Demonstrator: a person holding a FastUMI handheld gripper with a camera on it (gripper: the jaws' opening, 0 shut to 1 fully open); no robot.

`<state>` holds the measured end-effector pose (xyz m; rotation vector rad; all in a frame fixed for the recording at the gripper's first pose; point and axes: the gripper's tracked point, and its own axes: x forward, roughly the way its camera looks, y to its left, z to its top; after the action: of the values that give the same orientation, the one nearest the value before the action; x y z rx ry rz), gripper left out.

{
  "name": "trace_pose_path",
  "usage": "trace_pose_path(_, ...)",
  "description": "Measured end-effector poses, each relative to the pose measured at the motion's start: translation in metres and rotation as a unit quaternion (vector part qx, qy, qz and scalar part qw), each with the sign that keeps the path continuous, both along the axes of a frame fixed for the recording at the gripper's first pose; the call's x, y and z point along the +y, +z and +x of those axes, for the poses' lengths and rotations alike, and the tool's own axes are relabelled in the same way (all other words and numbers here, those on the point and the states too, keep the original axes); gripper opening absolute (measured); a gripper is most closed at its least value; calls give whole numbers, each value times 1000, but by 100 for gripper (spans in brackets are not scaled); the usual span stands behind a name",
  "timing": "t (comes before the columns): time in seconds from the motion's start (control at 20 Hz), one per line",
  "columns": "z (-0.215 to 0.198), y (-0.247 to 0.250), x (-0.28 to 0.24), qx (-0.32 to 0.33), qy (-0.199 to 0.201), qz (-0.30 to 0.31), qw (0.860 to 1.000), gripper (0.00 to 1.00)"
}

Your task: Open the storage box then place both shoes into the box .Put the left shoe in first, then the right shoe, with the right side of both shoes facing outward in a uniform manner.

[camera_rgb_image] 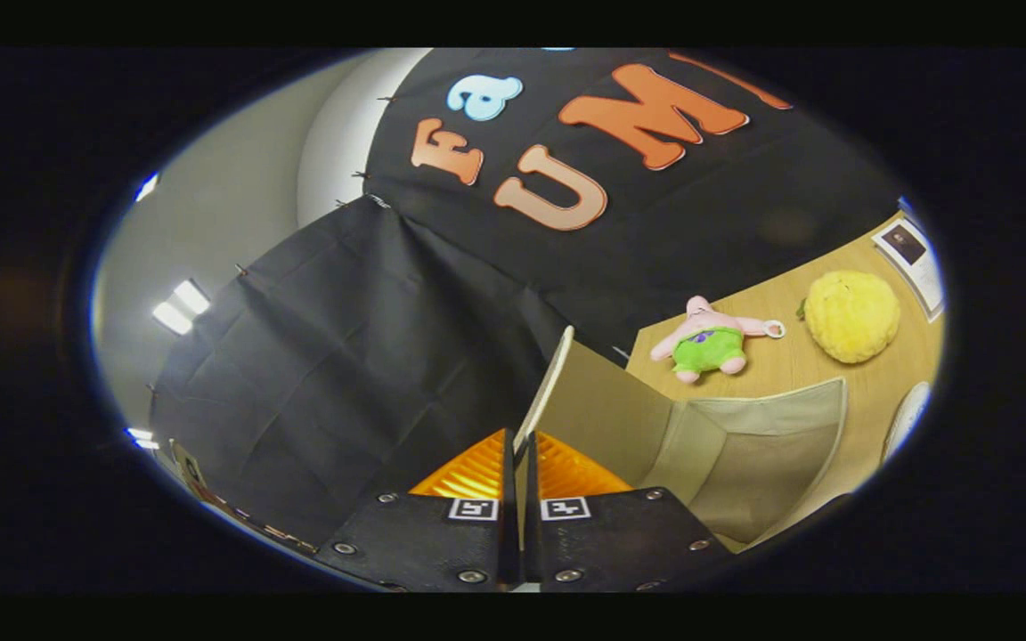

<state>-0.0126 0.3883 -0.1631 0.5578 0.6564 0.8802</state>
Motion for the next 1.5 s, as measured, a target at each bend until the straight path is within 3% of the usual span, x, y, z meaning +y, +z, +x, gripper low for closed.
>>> trace_pose_path(0.15, -5, -7, 12, -20, 5, -28, 999, 8)
trace_pose_path(0.3, -18, -14, 22, -32, 24, -47, 998, 41)
trace_pose_path(0.4, -19, -17, 21, -43, 22, -64, 997, 72)
trace_pose_path(0.5, -17, -17, 17, -54, 14, -74, 996, 91)
trace_pose_path(0.55, -15, -17, 15, -59, 9, -77, 995, 95)
trace_pose_path(1.2, 21, -5, -81, -134, -114, -150, 973, 98)
trace_pose_path(1.5, 35, -14, -159, -146, -195, -194, 950, 98)
